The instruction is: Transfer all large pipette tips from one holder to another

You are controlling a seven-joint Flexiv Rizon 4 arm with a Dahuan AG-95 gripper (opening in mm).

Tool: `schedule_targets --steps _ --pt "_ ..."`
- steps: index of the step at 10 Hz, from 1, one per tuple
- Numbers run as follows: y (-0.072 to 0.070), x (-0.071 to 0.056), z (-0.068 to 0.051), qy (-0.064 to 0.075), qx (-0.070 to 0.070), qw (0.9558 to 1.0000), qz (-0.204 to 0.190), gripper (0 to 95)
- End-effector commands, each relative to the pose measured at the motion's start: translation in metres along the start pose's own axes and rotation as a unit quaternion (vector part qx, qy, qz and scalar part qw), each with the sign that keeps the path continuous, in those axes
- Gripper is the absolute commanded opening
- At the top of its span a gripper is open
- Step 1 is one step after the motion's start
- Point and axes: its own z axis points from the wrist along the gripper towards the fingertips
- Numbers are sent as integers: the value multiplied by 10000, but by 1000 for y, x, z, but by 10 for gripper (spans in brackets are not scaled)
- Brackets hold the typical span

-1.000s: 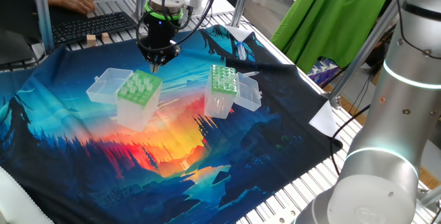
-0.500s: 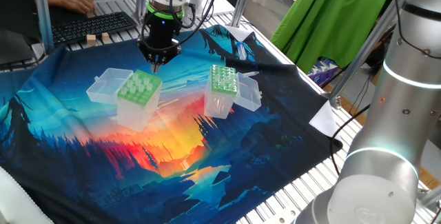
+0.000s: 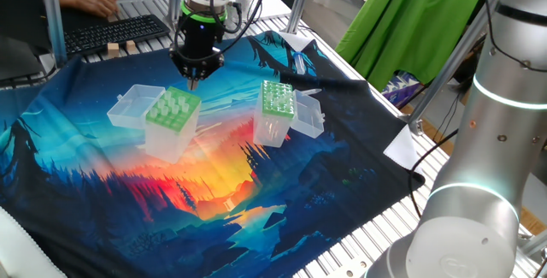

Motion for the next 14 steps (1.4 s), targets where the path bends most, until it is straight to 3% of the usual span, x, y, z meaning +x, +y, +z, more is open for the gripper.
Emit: schedule_targets --steps 1,7,14 --pt "6 1 2 -21 30 10000 89 190" --pt "47 -10 11 -18 15 9997 254 190" --pt "54 -8 24 -55 10 9998 204 190"
